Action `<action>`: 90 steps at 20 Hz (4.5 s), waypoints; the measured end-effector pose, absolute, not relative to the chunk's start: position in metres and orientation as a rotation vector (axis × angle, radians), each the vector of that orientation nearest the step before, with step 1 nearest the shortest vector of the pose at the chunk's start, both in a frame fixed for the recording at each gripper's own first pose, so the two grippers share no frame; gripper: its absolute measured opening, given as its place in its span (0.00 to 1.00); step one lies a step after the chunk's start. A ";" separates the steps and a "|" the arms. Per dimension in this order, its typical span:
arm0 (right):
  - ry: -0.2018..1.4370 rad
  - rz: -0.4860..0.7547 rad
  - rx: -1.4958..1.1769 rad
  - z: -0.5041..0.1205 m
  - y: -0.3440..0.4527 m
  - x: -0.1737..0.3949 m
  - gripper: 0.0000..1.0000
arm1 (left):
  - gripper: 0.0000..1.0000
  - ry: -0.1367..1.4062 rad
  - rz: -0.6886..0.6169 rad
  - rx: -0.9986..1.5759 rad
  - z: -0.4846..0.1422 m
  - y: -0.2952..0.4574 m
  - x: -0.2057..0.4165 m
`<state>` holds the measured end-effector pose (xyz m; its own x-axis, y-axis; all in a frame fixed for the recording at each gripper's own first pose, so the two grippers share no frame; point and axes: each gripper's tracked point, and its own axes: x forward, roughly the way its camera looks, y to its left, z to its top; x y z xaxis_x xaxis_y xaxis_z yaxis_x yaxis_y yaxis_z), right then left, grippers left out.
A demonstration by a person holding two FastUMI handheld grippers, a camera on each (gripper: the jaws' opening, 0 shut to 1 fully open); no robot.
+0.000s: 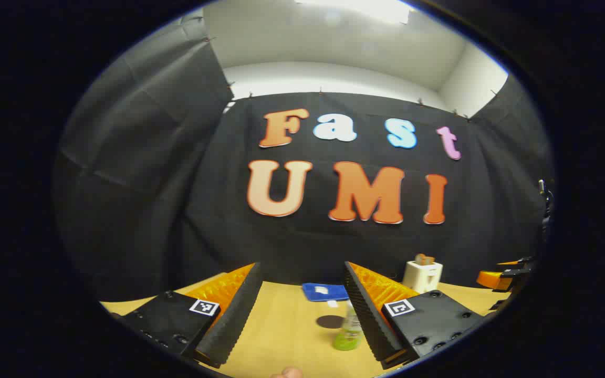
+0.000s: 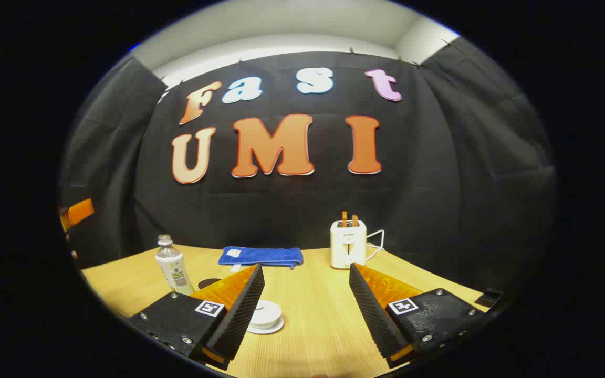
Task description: Open the teacup lid with one hand, grasp the water bottle and pour water into the teacup with the other hand; after pouring, place the water bottle on the coaster and then close the teacup lid.
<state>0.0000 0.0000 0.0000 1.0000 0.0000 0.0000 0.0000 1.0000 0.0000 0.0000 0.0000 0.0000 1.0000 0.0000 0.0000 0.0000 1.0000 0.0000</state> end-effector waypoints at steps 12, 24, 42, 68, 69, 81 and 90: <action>0.018 0.105 -0.008 -0.016 0.050 0.019 0.98 | 0.99 0.118 -0.074 -0.061 -0.053 -0.027 0.027; 0.026 0.085 0.019 -0.021 0.046 0.022 0.98 | 0.99 0.152 -0.012 0.012 -0.074 -0.011 0.032; 0.278 0.060 -0.034 -0.095 0.060 0.077 0.99 | 0.99 0.195 -0.055 0.086 -0.099 -0.026 0.033; 0.516 0.165 0.001 -0.141 0.080 0.087 0.22 | 0.99 0.284 -0.033 0.059 -0.138 -0.013 0.034; 0.508 0.164 0.010 -0.137 0.079 0.088 0.22 | 0.99 0.286 -0.037 0.056 -0.138 -0.015 0.034; 0.409 0.027 0.069 -0.113 -0.007 0.080 0.22 | 0.99 0.256 -0.153 0.035 -0.141 -0.073 0.032; 0.423 -0.047 0.129 -0.151 -0.051 0.071 0.22 | 0.99 0.280 -0.271 0.091 -0.174 -0.154 0.028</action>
